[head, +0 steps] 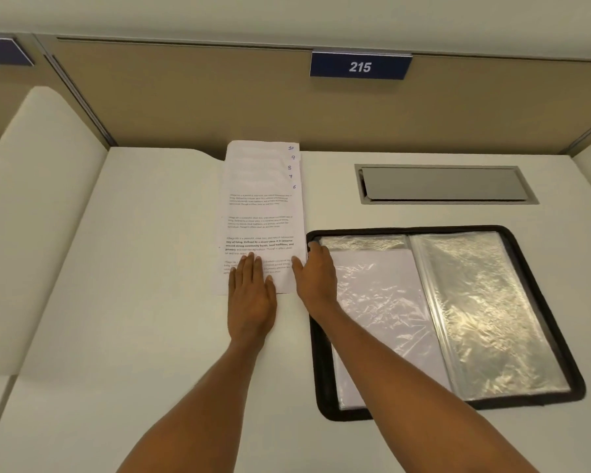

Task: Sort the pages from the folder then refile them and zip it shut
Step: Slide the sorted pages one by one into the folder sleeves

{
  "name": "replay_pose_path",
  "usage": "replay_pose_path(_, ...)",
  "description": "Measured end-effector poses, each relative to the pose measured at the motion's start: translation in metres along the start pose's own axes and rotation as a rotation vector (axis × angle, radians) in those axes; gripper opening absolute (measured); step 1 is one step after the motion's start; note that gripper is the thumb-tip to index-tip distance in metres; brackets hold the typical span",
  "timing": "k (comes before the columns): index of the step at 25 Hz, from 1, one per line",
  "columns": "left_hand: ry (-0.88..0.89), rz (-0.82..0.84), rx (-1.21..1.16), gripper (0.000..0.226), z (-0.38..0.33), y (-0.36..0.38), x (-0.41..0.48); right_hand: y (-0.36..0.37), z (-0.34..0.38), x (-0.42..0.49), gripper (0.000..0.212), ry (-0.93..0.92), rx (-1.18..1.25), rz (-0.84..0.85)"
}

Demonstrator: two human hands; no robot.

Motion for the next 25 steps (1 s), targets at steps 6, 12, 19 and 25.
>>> replay_pose_path(6,0.001,-0.018,0.011,0.058,-0.002,-0.002,0.001,0.001,0.003,0.02,0.025,0.1,-0.03,-0.026)
replay_pose_path(12,0.002,-0.028,0.009,0.058,-0.001,-0.001,0.001,-0.007,0.006,0.023,0.018,0.106,-0.052,-0.048)
replay_pose_path(19,0.008,-0.043,0.021,0.057,-0.002,-0.003,0.0,-0.01,0.037,0.007,0.009,-0.115,-0.394,-0.213)
replay_pose_path(25,0.012,-0.064,0.021,0.056,-0.001,-0.002,0.0,-0.006,0.022,0.013,0.011,-0.082,0.028,-0.132)
Point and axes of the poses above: each hand's wrist, its own x-axis towards the middle knuckle, its own y-axis out of the palm, z = x × y, the point moved 10 cm from there along x, towards the middle knuckle, and after that the axes turned 14 degrees about z, right-handed, at the moved point
